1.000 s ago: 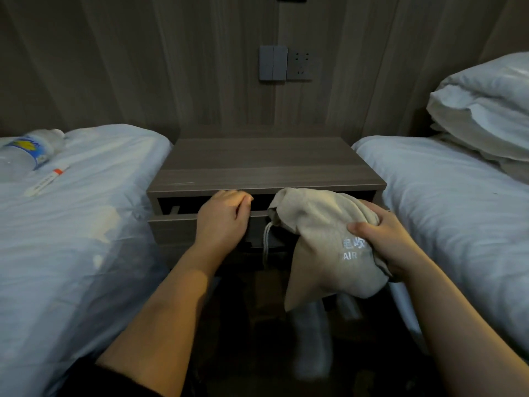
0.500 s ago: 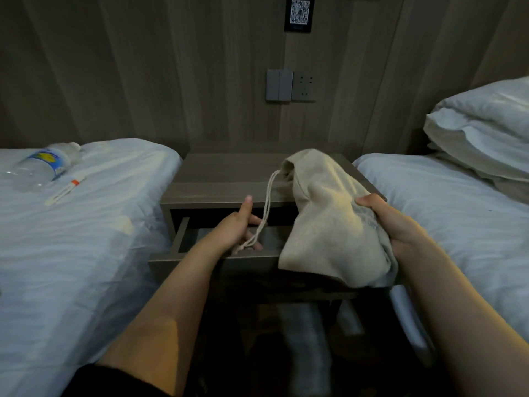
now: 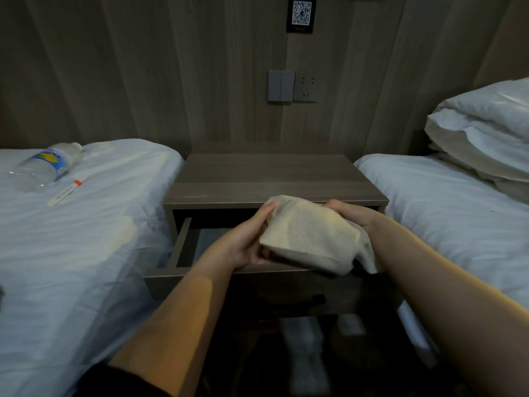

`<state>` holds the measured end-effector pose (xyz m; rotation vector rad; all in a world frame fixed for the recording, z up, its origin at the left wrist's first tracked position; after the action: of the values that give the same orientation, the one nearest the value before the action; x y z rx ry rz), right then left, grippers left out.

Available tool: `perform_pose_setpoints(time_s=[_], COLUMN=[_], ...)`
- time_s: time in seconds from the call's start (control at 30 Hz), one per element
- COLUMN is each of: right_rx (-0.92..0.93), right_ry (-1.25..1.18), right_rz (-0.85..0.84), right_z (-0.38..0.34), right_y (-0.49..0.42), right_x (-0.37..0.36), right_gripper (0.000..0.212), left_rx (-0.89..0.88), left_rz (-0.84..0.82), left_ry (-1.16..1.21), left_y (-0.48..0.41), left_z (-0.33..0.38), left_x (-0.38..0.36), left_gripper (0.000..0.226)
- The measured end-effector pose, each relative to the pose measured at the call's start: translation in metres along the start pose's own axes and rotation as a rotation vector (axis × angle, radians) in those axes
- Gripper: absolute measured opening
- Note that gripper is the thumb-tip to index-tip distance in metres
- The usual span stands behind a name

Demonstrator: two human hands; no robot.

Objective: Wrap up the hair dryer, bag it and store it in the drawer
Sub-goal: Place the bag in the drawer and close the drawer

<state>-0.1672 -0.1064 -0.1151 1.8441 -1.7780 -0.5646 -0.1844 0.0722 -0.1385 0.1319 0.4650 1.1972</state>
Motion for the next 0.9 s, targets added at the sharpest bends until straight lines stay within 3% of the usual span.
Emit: perform_pose_setpoints(time_s=[0.07,0.23,0.43,0.47,0.53,0.63,0.8,0.9], right_rx=[0.012,-0.011,0.100,0.121,0.087,-0.009,-0.117,0.045], right_ry=[0.032,0.141,0.616,0.617,0.400,-0.080,-0.004,0.094], right_rz=[0.039,0.124,0.241,0.261,0.193,-0.122,-0.216,-0.026], right_z=[-0.002,0.000,0.005,0.002,0.004,0.018,0.026,0.015], right_y=[-0.007,-0.011,-0.026,-0.025,-0.024,-0.021,-0.039,-0.059], right_x=[0.002,0.002,-0.008,-0.008,-0.008,-0.012,-0.014,-0.004], right_gripper=[0.014,0.015,0.011,0.010,0.018,0.030,0.041,0.059], left_rx=[0.011,0.037,0.109,0.113,0.133,0.141,0.083,0.055], left_rz=[0.006,0.059,0.029,0.030,0.041,0.119,0.071,0.079], left_ry=[0.020,-0.011,0.051,0.067,0.118,0.166,-0.140,-0.290], left_y=[0.003,0.001,0.004,0.006,0.008,0.004,-0.020,-0.037], left_z=[-0.001,-0.005,-0.017,-0.016,-0.016,-0.012,-0.005,-0.006], left_x=[0.000,0.007,0.000,0.000,0.001,0.010,0.016,0.021], left_gripper=[0.035,0.044,0.041,0.036,0.030,0.031,0.031,0.039])
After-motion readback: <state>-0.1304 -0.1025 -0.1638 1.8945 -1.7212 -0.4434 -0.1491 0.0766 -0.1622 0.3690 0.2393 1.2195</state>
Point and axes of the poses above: each hand's wrist, its own y-axis away from the middle knuckle, its own x-axis out of the back of the hand, z = x × y, the point moved 8 cm from there along -y, towards the middle knuckle, and after that the axes turned 8 degrees about -x, right-handed, at the moved point
